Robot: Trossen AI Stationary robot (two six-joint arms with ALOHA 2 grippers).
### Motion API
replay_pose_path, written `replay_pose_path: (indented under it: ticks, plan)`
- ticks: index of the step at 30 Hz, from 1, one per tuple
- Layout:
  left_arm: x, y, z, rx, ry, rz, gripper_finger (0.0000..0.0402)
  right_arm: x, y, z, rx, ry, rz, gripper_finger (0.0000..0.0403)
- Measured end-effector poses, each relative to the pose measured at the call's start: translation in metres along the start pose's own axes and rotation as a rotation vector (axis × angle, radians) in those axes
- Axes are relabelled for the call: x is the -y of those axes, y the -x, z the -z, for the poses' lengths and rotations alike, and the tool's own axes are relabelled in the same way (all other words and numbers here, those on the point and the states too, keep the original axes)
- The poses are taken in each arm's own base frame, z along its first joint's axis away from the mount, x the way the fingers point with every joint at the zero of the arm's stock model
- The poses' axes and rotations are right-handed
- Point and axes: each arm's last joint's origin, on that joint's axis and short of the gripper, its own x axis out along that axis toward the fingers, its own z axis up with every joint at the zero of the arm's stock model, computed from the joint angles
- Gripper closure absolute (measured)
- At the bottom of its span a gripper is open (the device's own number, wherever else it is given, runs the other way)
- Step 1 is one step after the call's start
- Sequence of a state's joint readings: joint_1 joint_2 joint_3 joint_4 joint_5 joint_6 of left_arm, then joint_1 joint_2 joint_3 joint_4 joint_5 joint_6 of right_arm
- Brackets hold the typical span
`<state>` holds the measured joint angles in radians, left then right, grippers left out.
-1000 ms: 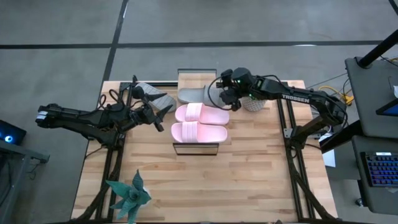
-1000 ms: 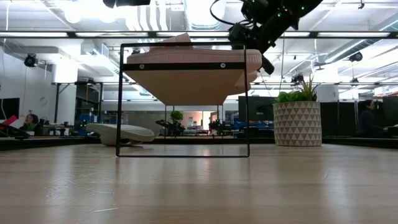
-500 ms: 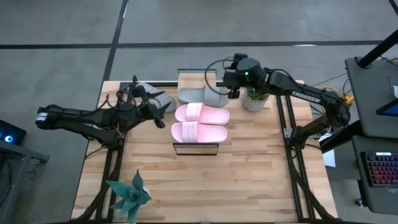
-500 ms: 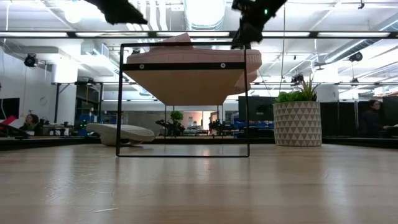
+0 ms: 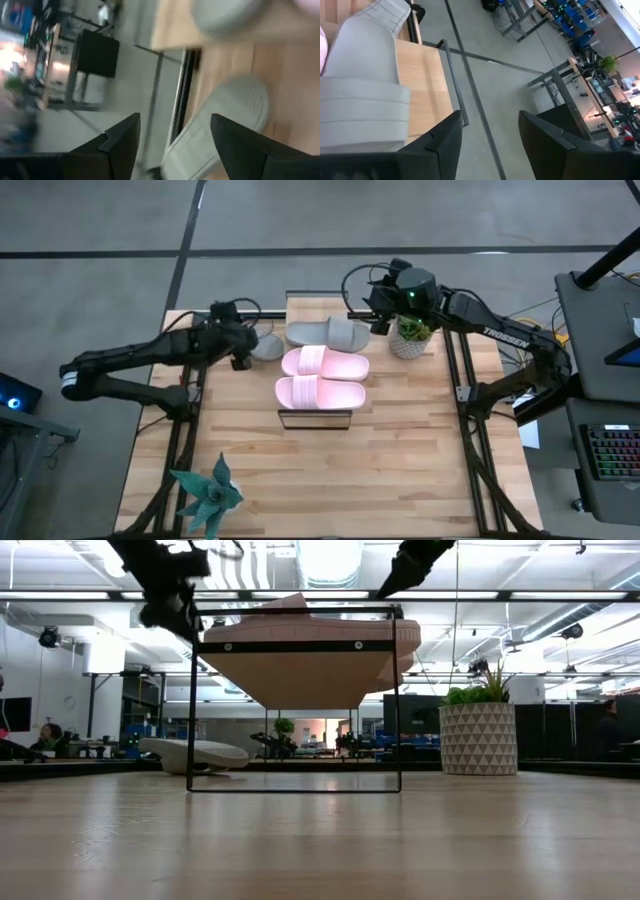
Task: Pick and place slides into the shelf
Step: Put the gray slipper on the shelf
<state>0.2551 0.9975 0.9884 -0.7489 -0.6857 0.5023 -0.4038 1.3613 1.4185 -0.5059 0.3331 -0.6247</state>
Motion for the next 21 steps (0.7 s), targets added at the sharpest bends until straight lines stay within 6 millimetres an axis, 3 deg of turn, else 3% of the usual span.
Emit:
replay_pose_path:
  ticks: [4, 10, 21]
  plan:
    - [0.007, -0.015, -0.001, -0.101, -0.207, -0.011, 0.0175, -0.001, 0.000, 0.002, -0.016, 0.006, -0.012, 0.0218]
    - [0.018, -0.027, -0.001, -0.184, -0.307, 0.025, 0.0175, -0.007, -0.004, 0.007, -0.038, 0.022, -0.028, 0.0220]
    - [0.027, -0.050, 0.021, -0.452, -0.423, 0.196, 0.0175, -0.016, -0.012, 0.016, -0.068, 0.066, -0.049, 0.0223]
